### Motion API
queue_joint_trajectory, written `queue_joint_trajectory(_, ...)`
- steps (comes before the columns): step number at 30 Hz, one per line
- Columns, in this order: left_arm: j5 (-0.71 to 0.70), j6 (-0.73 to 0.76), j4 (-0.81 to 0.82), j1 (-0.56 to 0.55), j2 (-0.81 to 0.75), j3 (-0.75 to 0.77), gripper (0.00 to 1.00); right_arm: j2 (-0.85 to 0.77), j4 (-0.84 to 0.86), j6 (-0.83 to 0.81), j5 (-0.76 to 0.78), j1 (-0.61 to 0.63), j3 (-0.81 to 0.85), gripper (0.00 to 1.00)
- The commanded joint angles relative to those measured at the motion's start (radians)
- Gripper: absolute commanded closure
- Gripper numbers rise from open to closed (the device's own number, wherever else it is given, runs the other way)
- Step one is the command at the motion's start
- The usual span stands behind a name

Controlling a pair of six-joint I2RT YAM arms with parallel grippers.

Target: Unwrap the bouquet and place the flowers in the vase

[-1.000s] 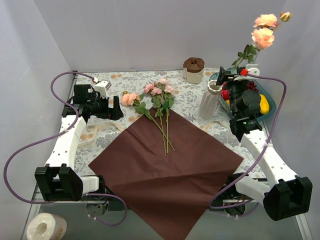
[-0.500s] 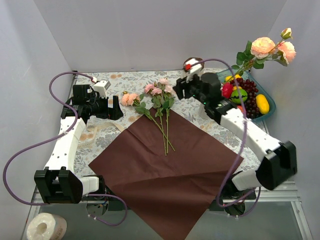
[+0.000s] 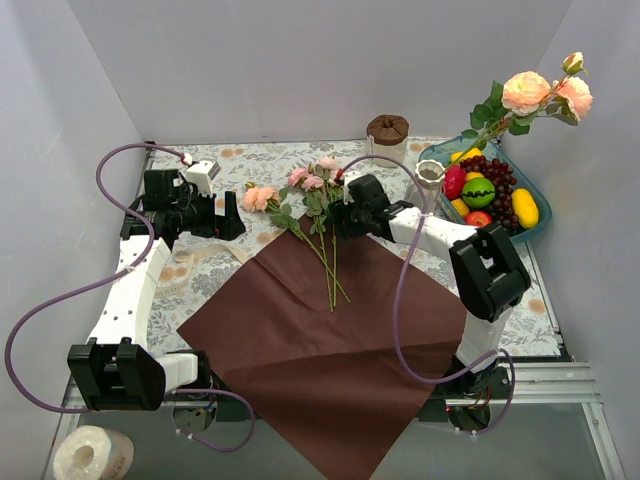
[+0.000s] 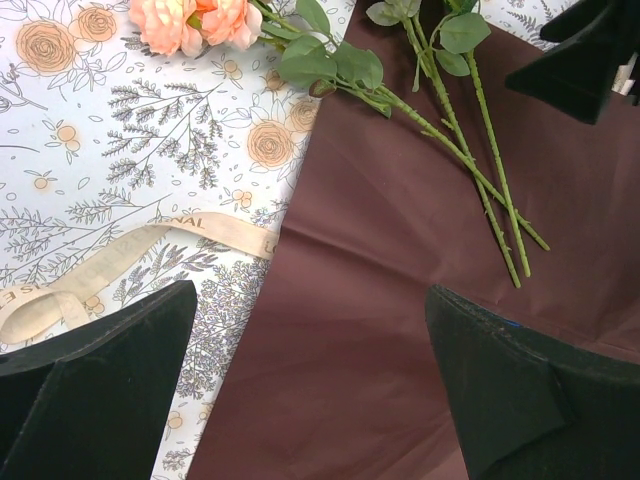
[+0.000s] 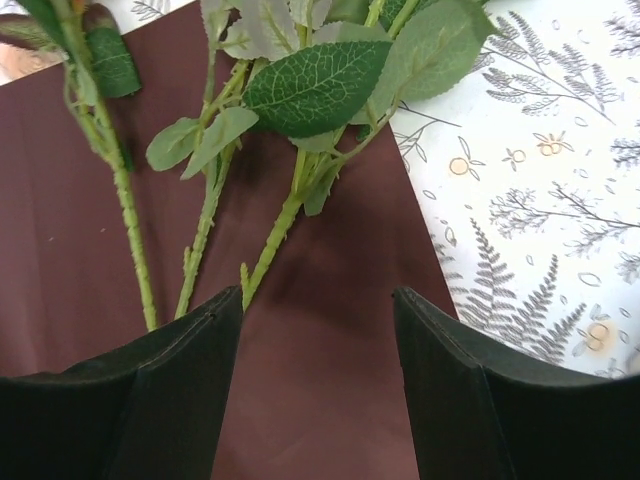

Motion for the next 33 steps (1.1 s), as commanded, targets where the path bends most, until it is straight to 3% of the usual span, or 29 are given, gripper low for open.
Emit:
queue_joint_trajectory(1, 0.0, 0.015, 0.012, 0.002, -0.029, 0.006, 0.02, 0.075, 0.011, 0.045, 0.017, 0.006, 0.1, 0.3)
queue_joint_trajectory(14, -0.008, 0.04, 0.004, 0.002, -0.046, -0.014, 0.02, 0.284, 0.019, 0.068, 0.071, 0.004, 0.26, 0.4)
queue_joint_trajectory(15, -0.006, 0.043, 0.004, 0.002, -0.046, -0.017, 0.02, 0.29, 0.023, 0.07, 0.068, 0.006, 0.265, 0.44)
queue_joint_trajectory(19, -0.008, 0.043, 0.001, 0.002, -0.059, -0.023, 0.02, 0.29, 0.042, 0.077, 0.066, 0.006, 0.252, 0.75)
queue_joint_trajectory(22, -0.015, 0.046, 0.005, 0.002, -0.072, -0.026, 0.02, 0.254, 0.077, 0.074, 0.078, 0.006, 0.207, 0.88)
queue_joint_trajectory(28, -0.006, 0.054, -0.005, 0.002, -0.07, -0.008, 0.02, 0.123, 0.123, 0.071, 0.086, 0.004, 0.151, 0.98)
queue_joint_trajectory(33, 0.008, 0.046, -0.01, 0.002, -0.069, -0.002, 0.02, -0.004, 0.181, 0.076, 0.065, 0.015, 0.142, 0.99)
